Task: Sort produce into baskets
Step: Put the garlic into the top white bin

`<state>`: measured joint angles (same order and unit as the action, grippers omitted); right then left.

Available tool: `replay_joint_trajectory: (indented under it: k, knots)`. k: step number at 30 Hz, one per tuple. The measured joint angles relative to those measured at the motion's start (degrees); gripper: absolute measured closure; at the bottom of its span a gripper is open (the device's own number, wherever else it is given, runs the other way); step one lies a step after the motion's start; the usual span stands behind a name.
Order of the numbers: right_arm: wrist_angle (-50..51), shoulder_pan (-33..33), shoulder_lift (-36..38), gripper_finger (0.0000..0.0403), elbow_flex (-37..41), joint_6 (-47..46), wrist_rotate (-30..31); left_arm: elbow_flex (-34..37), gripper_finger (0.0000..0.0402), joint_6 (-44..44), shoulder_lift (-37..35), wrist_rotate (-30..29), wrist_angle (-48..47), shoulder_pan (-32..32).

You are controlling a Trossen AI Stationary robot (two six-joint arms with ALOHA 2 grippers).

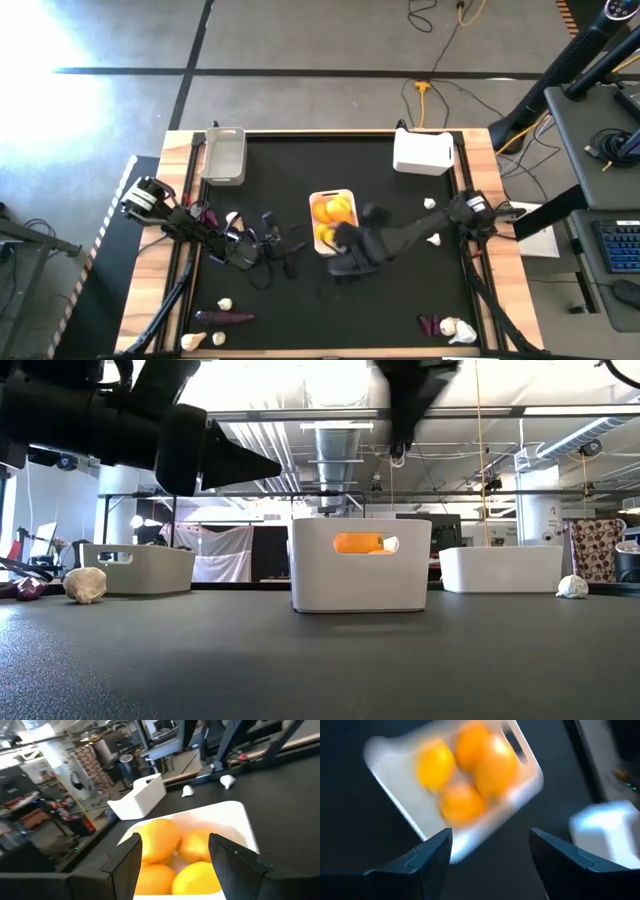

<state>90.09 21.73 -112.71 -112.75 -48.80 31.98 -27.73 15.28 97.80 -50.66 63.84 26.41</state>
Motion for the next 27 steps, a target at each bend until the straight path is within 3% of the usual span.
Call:
replay_joint_trajectory:
  k: [5, 8, 11, 22, 27]
  knots:
    - [-5.19, 3.92, 3.80, 0.0172, 8.07, -5.95, -0.54, -0.67, 0.0190, -1.44, 0.00, 2.44, 0.08, 0.02]
    - [-0.06, 4.34, 4.86, 0.0177, 12.45, -11.38, -3.06, -1.07, 0.0190, -1.87, 0.02, 3.81, -0.33, 0.02]
    - [-1.03, 4.76, 5.65, 0.0179, 18.17, -13.19, -5.29, -1.26, 0.0190, -2.11, 0.02, 4.65, -0.74, 0.02]
    - [-0.29, 4.47, 11.59, 0.0179, 40.11, -16.29, -26.72, -1.06, 0.0190, -2.31, 0.04, 4.79, -1.08, -0.04]
    - [-0.58, 0.19, 14.36, 0.0179, 48.22, -12.83, -37.34, -1.05, 0.0190, -2.31, 0.04, 4.81, -1.08, -0.25]
